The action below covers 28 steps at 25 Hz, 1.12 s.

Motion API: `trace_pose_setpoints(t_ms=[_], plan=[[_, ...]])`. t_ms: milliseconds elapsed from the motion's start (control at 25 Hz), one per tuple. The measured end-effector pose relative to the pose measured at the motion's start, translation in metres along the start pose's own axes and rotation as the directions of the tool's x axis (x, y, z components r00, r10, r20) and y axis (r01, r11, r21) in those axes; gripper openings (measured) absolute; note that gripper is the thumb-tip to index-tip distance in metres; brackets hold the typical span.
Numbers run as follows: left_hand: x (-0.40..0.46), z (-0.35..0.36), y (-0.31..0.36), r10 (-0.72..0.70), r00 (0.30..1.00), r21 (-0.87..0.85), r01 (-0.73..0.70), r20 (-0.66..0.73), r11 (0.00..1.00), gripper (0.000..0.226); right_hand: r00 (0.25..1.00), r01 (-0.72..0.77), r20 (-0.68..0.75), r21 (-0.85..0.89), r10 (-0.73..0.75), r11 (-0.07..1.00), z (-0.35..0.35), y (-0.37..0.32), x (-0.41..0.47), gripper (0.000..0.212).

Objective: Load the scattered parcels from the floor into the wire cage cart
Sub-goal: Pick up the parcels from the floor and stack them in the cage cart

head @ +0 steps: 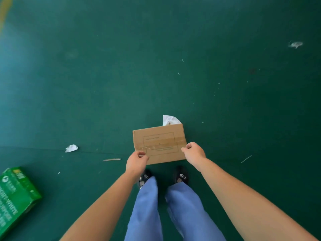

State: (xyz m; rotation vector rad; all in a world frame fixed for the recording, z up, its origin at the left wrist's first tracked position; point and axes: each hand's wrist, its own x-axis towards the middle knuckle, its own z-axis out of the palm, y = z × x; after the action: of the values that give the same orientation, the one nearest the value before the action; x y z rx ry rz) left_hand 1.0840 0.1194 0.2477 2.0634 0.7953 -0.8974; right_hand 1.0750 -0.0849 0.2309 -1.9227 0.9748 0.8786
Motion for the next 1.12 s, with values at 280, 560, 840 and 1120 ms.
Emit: trace_pose_setpoints(t_ms=[280,560,840,1120], plan=[[0.175,0.072,-0.043,-0.122,0.992,0.126,0.126,-0.032,0.984,0.073,0.988,-0.155,-0.031,-0.008,0.154,0.988,0.074,0.044,0.166,0.078],[0.246,0.099,-0.080,-0.300,0.948,-0.005,0.302,-0.108,0.953,0.110,0.957,-0.290,0.006,0.039,0.290,0.956,0.120,0.078,0.227,0.092],[0.179,0.062,-0.020,-0.291,0.945,0.071,0.303,-0.148,0.950,0.101,0.936,-0.347,-0.029,0.078,0.350,0.935,0.063,0.043,0.171,0.091],[0.046,-0.029,0.097,-0.031,0.990,0.173,0.054,-0.135,0.983,0.093,0.933,-0.271,-0.192,0.185,0.306,0.944,-0.047,-0.031,0.020,0.085]])
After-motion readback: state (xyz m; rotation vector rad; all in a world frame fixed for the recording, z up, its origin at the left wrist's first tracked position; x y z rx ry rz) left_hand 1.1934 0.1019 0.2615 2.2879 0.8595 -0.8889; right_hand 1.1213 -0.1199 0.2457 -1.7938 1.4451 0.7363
